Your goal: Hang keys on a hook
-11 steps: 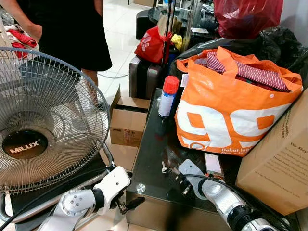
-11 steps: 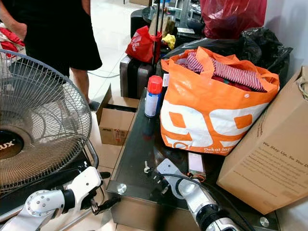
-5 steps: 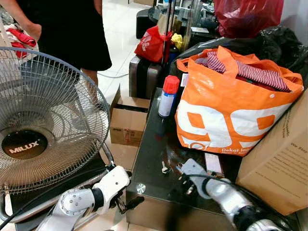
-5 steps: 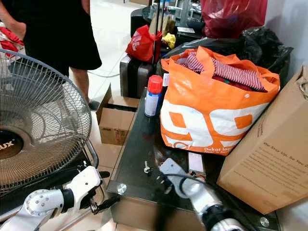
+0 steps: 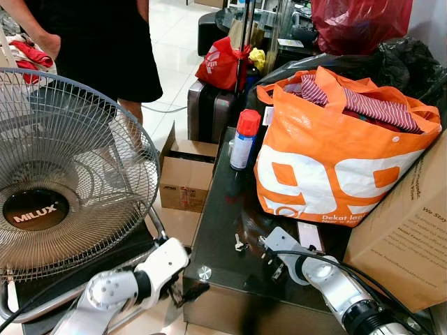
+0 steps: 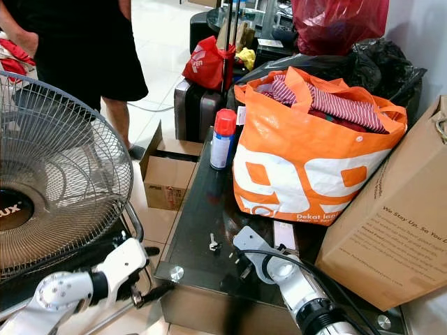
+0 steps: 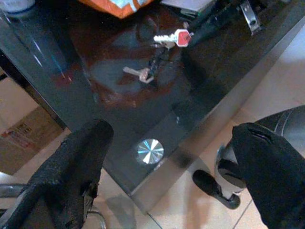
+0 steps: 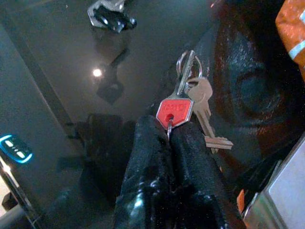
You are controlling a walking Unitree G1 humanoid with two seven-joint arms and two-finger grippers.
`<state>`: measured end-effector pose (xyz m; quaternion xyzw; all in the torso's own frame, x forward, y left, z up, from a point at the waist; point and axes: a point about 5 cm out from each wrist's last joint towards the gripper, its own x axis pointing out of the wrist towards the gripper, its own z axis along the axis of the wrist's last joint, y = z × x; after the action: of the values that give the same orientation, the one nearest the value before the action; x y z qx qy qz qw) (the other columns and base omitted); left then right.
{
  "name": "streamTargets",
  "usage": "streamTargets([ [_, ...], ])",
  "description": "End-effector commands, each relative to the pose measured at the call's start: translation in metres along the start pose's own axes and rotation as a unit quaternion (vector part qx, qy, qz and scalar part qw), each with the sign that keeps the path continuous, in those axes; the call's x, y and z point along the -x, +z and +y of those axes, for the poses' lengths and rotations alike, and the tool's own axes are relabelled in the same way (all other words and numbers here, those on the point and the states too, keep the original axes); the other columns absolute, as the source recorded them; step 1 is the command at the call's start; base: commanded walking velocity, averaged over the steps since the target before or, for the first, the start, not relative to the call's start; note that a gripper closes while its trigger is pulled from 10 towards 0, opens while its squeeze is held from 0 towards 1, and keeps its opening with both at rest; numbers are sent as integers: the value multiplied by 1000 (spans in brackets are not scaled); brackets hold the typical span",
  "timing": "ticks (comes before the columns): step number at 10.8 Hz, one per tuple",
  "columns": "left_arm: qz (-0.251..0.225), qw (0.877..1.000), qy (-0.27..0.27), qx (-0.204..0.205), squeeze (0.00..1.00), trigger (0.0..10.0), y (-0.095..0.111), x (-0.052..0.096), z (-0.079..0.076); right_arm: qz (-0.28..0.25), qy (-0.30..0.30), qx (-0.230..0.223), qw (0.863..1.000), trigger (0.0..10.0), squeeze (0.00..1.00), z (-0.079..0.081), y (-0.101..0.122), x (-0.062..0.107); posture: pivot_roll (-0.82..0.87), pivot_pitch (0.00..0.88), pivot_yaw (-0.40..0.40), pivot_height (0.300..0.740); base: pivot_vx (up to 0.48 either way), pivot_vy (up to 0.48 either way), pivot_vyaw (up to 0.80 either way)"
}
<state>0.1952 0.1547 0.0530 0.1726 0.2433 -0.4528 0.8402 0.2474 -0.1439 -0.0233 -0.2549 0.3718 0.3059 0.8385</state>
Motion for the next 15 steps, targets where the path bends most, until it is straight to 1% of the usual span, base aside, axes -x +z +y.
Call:
streamTargets([
  [1, -10, 1000, 0, -8, 0, 10000, 9, 2, 1, 8, -4, 1, 1000, 10000, 1000, -3, -3, 3, 2, 0, -104, 740, 0, 0, 0],
  [7, -6, 1000, 2, -4, 0, 10000, 10, 2, 0, 18, -7, 4, 1000, 10000, 1000, -1, -5, 3, 5, 0, -113, 740, 0, 0, 0],
  [8, -4, 1000, 2, -3, 0, 10000, 9, 2, 0, 16, -14, -14, 1000, 10000, 0, 0, -4, 0, 6, 0, -113, 740, 0, 0, 0],
  [9, -3, 1000, 2, -3, 0, 10000, 9, 2, 0, 16, -15, -22, 999, 10000, 0, 0, -4, -1, 8, 0, -113, 740, 0, 0, 0],
  [10, -2, 1000, 2, -3, 0, 10000, 8, 2, -1, 18, -17, -24, 999, 4941, 0, 1, -4, -2, 9, 0, -112, 740, 0, 0, 0],
  [11, -1, 1000, 3, -4, 0, 10000, 6, 2, -1, 18, -22, -30, 999, 1294, 0, 0, -5, -2, 10, 0, -111, 740, 0, 0, 0],
  [12, 1, 1000, 2, -4, 0, 10000, 5, 2, 0, 21, -28, -32, 999, 0, 0, -1, -5, -4, 10, 0, -111, 740, 0, 0, 0],
  [15, 3, 1000, 1, -5, 0, 10000, 4, 2, 0, 27, -33, -30, 999, 0, 0, -2, -7, -5, 10, 0, -109, 740, 0, 0, 0],
])
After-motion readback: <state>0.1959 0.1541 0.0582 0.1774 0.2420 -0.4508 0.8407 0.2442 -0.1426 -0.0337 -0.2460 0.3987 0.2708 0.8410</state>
